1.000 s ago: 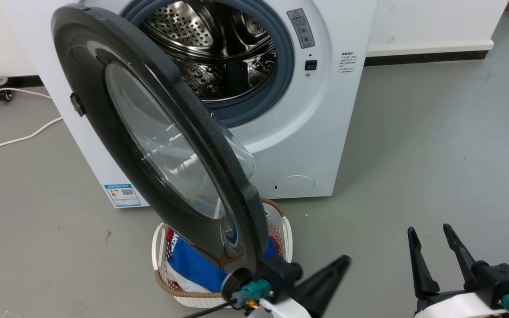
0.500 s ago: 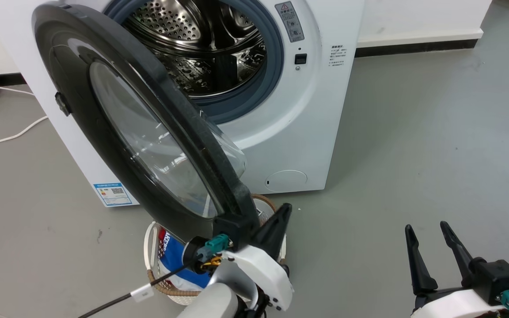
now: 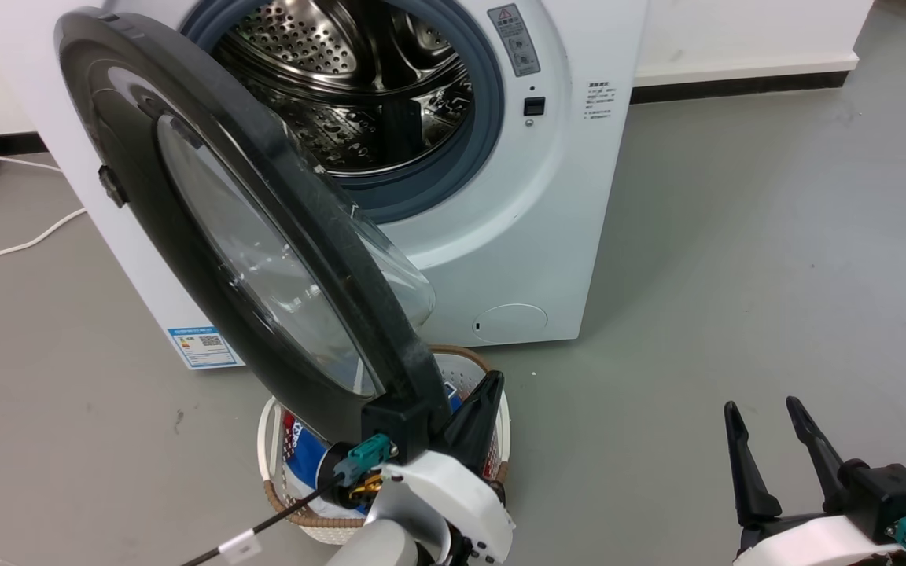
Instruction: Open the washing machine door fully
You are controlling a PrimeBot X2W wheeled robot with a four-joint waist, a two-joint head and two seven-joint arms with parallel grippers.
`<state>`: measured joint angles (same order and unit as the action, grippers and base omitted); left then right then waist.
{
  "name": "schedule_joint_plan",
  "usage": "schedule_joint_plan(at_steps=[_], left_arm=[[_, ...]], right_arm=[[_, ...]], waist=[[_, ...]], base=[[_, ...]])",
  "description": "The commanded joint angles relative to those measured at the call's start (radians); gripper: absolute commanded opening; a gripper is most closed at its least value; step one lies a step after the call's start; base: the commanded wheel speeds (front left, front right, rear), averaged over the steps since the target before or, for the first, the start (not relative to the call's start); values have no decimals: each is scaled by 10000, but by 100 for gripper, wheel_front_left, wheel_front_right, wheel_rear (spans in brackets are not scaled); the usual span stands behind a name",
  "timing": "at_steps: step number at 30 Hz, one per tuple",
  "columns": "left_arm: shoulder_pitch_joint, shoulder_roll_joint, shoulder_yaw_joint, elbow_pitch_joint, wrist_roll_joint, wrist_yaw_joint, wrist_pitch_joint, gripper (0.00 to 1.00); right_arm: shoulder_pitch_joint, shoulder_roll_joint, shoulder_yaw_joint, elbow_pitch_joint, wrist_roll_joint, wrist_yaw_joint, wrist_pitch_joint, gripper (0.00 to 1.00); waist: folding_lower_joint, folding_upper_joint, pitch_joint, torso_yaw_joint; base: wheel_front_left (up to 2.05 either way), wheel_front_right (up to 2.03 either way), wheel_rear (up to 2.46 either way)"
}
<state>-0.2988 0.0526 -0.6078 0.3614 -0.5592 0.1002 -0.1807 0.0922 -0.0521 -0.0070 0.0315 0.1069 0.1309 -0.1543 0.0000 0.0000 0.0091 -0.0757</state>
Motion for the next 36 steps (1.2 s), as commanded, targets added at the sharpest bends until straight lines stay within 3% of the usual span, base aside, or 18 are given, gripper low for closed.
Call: schedule_joint_plan(at_steps=[1,15,25,36], left_arm=[[193,455,315,30,-54,239,-55,0],[1731,1064,244,-2386,116,1132,240,0],[2464,1451,17,-3706,460,1684,390,0],[2729,1800,735,-3773,184,2068,122,0]], right_arm=[[-9,33,-23,9,74,-3,-43,100],[188,31,-183,-39,57,-3,102,100],[152,30,-298,-219,-6,-3,191,100],[97,28,-397,-255,50,-3,225,100]], waist=[[0,0,0,70],[0,0,-59,1047],[0,0,40,2572],[0,0,135,4210]], base=[[0,0,0],[0,0,0],[0,0,0],[0,0,0]])
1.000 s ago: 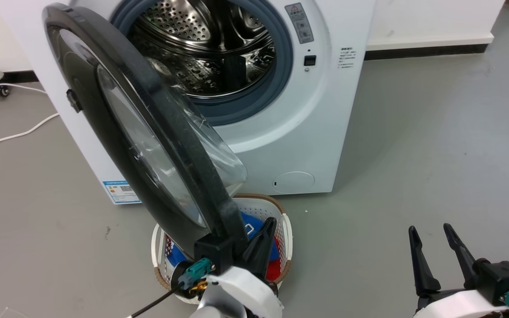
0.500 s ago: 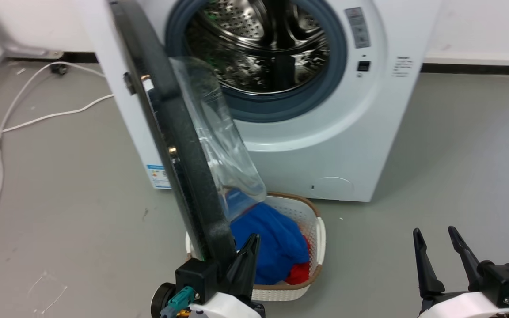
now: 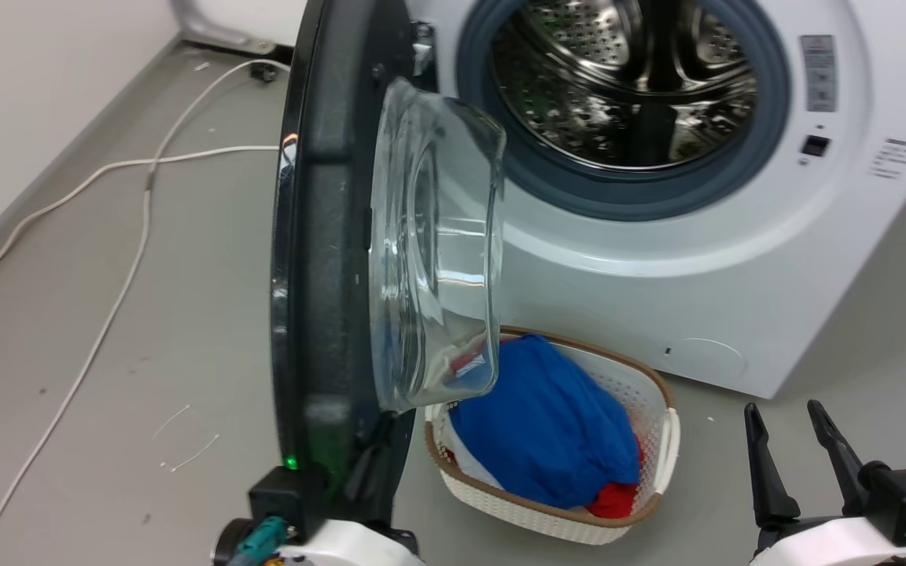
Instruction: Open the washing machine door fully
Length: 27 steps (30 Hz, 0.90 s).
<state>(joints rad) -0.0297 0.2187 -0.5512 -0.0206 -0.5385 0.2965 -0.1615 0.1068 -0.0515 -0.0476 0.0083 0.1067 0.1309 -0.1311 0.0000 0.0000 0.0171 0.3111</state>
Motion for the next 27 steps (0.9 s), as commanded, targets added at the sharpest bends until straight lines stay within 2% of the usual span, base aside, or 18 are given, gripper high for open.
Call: schedule_joint_plan(at_steps=[1,7,16,22,27], left_arm=[[38,209,301,77,-75,123,-109,0],[-107,763,1314,362,-323,281,-456,0],[-532,1520,2599,1078,-626,172,-795,0],[-1050,2008,3473,1851,-965,-303,-958,0],[-1578,2450,3913,2691,-1105,-975,-991,0]], right_arm=[[-68,21,-9,-35,60,-3,1,100],[-226,21,-51,-54,-8,-3,66,100],[-451,21,-20,-108,-98,-3,177,100],[-606,21,-19,-161,-171,-3,327,100],[-781,21,-30,-219,-236,-3,445,100]], waist=[[0,0,79,454],[0,0,267,871],[0,0,619,960],[0,0,949,800],[0,0,1233,628]], base=[[0,0,0],[0,0,0],[0,0,0],[0,0,0],[0,0,0]])
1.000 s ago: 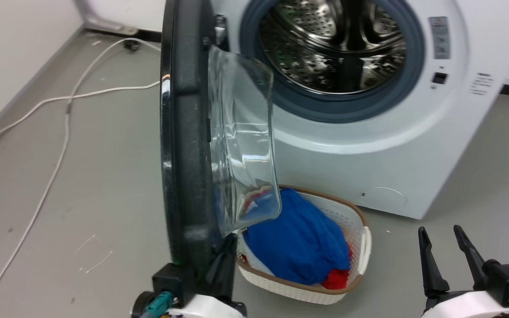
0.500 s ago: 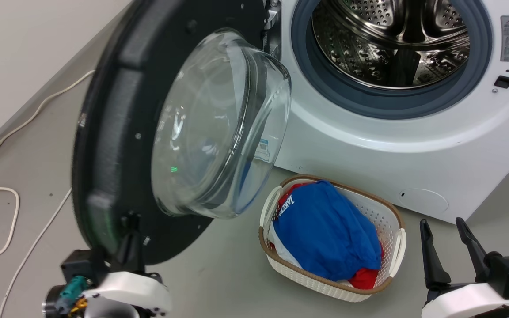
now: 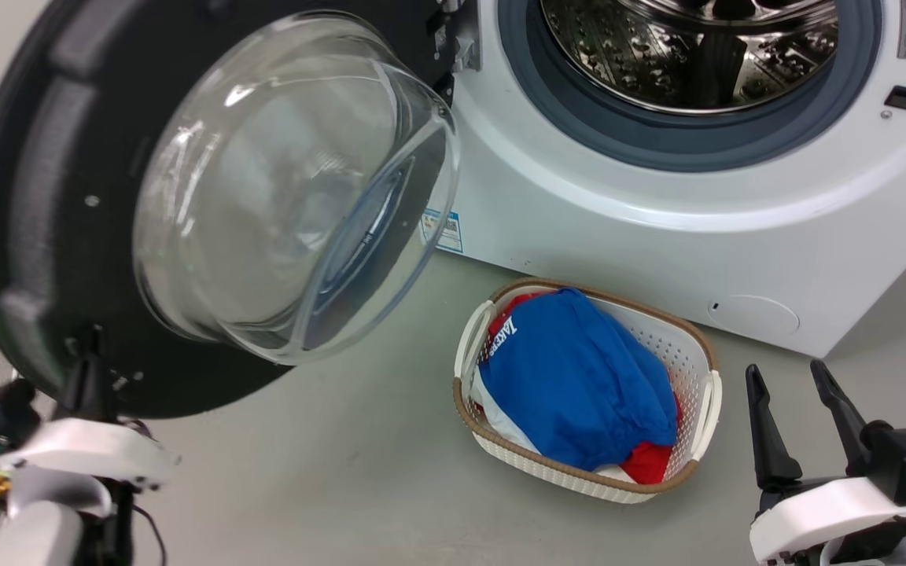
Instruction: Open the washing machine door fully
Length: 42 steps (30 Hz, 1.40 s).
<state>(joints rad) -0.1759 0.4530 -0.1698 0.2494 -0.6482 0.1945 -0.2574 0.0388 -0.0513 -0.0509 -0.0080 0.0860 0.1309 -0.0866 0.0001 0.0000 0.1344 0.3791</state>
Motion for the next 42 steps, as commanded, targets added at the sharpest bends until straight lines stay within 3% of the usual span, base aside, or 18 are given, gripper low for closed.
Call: schedule_joint_plan(at_steps=[1,12,24,33,42], left_arm=[[-277,149,233,165,-83,-77,-47,0],[-1609,675,1138,1818,55,-986,-96,0],[-2047,219,1830,3127,603,-1610,-77,0],[-631,-453,2473,1899,1523,-1666,-78,0],[1394,-1589,2154,16,2044,-1697,-78,0]], right_arm=[[-134,19,-6,-70,-48,-3,24,100],[-389,18,-90,-90,-239,-3,69,100],[-424,15,28,65,-193,-3,-1,100],[2,19,104,478,179,-3,-227,100],[281,17,260,864,532,-3,-442,100]], waist=[[-1,0,116,-80],[-1,0,473,-266],[-1,0,381,-397],[-1,0,-449,-528],[-1,0,-1237,-872]], base=[[0,0,0],[0,0,0],[0,0,0],[0,0,0],[0,0,0]])
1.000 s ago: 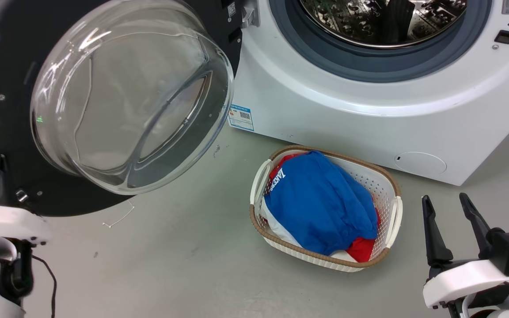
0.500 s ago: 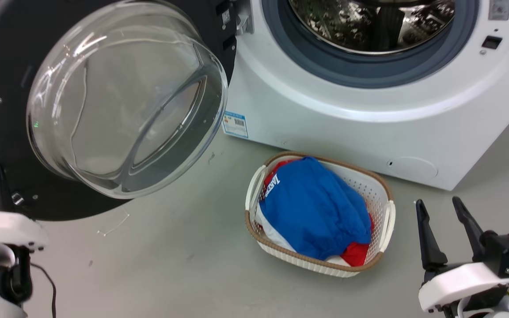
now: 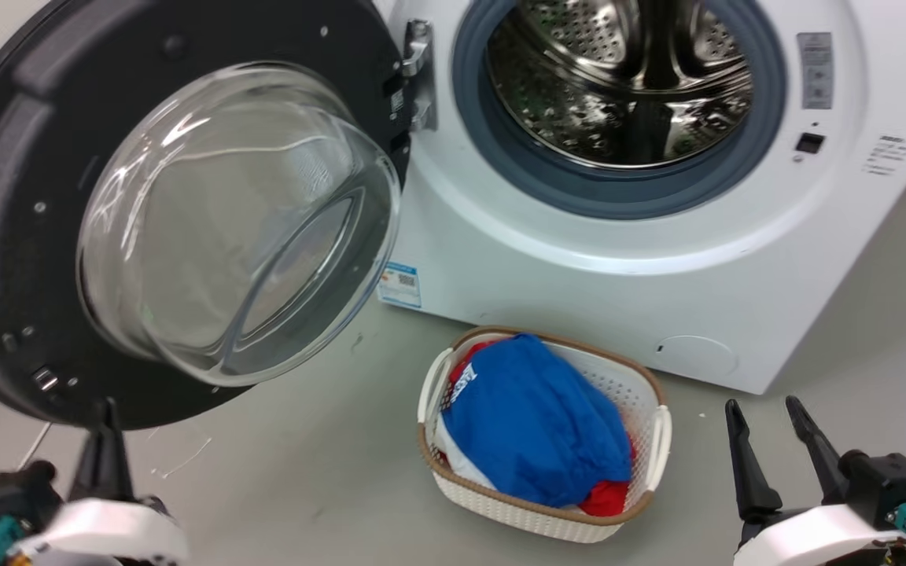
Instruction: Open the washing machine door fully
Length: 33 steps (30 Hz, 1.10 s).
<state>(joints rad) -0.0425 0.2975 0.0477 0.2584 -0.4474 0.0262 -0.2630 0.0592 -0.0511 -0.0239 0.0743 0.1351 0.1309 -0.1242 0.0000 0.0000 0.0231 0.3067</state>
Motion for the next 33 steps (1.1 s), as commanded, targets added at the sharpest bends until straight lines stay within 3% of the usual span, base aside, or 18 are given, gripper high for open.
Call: schedule_joint_plan(at_steps=[1,6,7,10,11,12,21,33], left_arm=[[236,-154,-65,-230,46,-15,-23,0],[666,-446,-658,-788,296,-146,75,0],[633,-457,-770,-883,361,-159,101,9],[551,-529,-1070,-1034,540,-136,243,55],[498,-555,-1141,-1094,600,-96,267,82],[455,-563,-1194,-1127,625,-82,263,99],[458,-783,-1539,-1164,816,133,306,100],[331,-958,-1974,-520,1135,166,165,100]], right_arm=[[62,13,24,54,51,-3,-66,100],[110,15,56,94,86,-3,-62,100],[100,15,48,90,88,-3,-55,100],[-13,15,94,114,10,-3,-5,100],[-48,15,97,122,22,-3,0,100],[-75,15,112,136,-7,-3,11,100],[-189,17,256,264,-138,-3,48,100],[-221,17,429,380,-229,-3,35,100]], waist=[[0,0,-158,-236],[0,0,-247,-634],[0,0,-252,-725],[0,0,-272,-1083],[0,0,-279,-1202],[0,0,-294,-1336],[0,0,-414,-2748],[0,0,-413,-3638]], base=[[0,0,0],[0,0,0],[0,0,0],[0,0,0],[0,0,0],[0,0,0],[0,0,0],[0,0,0]])
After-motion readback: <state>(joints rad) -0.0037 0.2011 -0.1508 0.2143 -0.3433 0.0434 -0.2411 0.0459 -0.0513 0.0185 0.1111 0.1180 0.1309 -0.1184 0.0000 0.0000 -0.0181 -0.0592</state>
